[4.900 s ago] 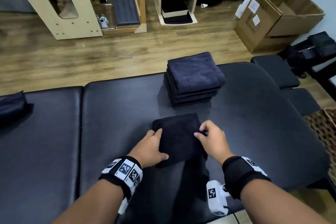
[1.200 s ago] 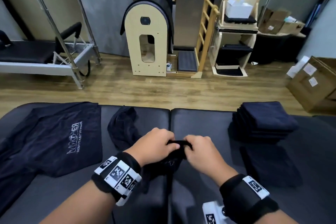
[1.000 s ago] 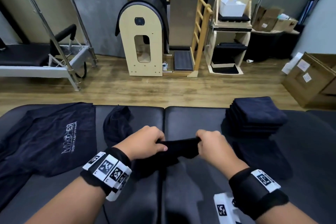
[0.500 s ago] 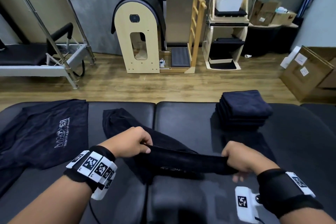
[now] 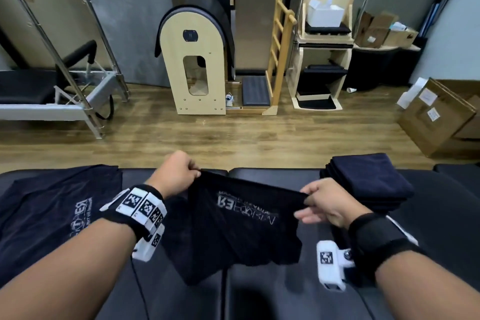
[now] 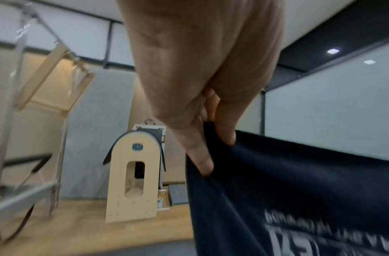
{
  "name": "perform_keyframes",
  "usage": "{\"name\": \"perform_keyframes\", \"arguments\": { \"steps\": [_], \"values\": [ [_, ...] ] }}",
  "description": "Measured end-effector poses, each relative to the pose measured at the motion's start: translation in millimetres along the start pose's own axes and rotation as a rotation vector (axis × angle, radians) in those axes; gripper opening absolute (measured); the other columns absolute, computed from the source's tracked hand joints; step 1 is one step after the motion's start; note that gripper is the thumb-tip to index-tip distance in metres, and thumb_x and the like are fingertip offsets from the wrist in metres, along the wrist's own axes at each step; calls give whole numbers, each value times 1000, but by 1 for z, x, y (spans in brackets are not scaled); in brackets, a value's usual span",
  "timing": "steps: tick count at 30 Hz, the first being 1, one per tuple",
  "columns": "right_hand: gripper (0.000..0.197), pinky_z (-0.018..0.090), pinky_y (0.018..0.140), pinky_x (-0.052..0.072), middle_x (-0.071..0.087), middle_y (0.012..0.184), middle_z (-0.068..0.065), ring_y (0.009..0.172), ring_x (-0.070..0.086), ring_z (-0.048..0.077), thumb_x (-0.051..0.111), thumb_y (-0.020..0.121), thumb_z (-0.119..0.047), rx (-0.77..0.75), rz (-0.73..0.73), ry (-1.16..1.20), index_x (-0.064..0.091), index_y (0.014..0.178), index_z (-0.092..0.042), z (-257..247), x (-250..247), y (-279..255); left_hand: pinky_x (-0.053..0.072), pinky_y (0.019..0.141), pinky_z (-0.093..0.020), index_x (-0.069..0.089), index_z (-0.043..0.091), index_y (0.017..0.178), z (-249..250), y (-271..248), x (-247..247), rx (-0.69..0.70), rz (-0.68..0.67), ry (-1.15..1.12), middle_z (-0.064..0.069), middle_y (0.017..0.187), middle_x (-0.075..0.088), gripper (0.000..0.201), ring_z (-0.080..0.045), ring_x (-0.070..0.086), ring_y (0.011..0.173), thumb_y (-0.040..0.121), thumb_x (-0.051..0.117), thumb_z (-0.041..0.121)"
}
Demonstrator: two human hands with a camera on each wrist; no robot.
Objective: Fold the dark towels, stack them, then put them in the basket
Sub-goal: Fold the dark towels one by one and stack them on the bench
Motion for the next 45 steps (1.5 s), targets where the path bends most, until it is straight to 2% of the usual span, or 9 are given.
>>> {"name": "perform_keyframes", "arguments": {
  "steps": [6, 9, 13, 22, 26, 29, 36, 40, 45],
  "values": [
    [42, 37, 61, 64, 74, 93, 16, 63, 71, 25, 49, 83, 16, -506, 565, 206, 69, 72, -19, -186, -15, 9, 47, 106, -40, 78, 9, 101, 60, 53, -141, 295, 510, 67, -14, 107, 75, 26, -33, 67, 108, 90, 56, 19],
    [36, 35, 82, 61, 71, 75, -11, 82, 72, 18, 51, 73, -1, -788, 832, 11, 73, 67, -29, -263, -33, -36, 47, 104, -35, 76, 6, 105, 93, 34, -216, 529, 801, 89, -14, 113, 74, 31, -31, 68, 109, 88, 53, 17],
    [42, 40, 84, 61, 73, 81, -9, 87, 72, 19, 45, 73, -7, -936, 887, -99, 72, 66, -39, -273, -37, -81, 46, 97, -27, 74, 0, 101, 97, -6, -244, 739, 932, 118, -15, 112, 74, 22, -30, 69, 105, 87, 59, 4],
    [32, 20, 81, 43, 78, 91, 5, 78, 68, 26, 58, 83, 6, -1018, 888, -455, 81, 93, -15, -146, -28, -135, 56, 92, -36, 74, 3, 96, 49, -51, -158, 785, 738, 160, -11, 110, 75, 14, -26, 73, 97, 84, 69, -2],
    [29, 23, 84, 45, 79, 85, 8, 80, 75, 29, 61, 76, 7, -1041, 896, -601, 81, 87, -10, -52, -33, -145, 58, 69, -43, 66, 10, 93, 28, -88, -85, 763, 578, 283, -12, 89, 73, 6, -35, 70, 81, 88, 62, 10],
    [35, 34, 77, 60, 79, 83, 2, 78, 75, 28, 65, 75, 10, -892, 756, -719, 81, 86, -19, 27, -35, -145, 52, 56, -42, 61, 13, 86, 3, -122, -25, 631, 392, 391, -11, 76, 68, 7, -38, 66, 72, 90, 60, 18],
    [43, 37, 70, 56, 70, 89, -4, 82, 66, 23, 46, 85, -5, -393, 355, -891, 71, 86, -41, 189, -16, -155, 50, 73, -38, 57, 20, 91, -45, -209, 84, 340, -91, 468, -6, 93, 69, 12, -32, 65, 93, 96, 50, 28],
    [35, 30, 63, 55, 66, 76, 0, 68, 67, 18, 39, 72, -3, -231, 81, -935, 61, 70, -29, 228, -6, -181, 53, 76, -34, 61, 25, 86, -59, -250, 111, 234, -281, 463, -3, 93, 70, 7, -25, 68, 89, 90, 55, 27],
    [39, 40, 59, 63, 68, 90, 17, 57, 74, 21, 35, 81, 11, -137, -78, -833, 61, 69, -14, 244, -1, -205, 58, 50, -34, 54, 22, 73, -64, -283, 123, 74, -339, 231, -8, 65, 60, 25, -23, 68, 49, 96, 51, 11]
  ]
}}
Point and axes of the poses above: each hand's wrist, its own y-axis towards the middle knuckle, its own x-axis out of the palm, z = x × y, the point moved 3 cm from there along y, towards the middle knuckle
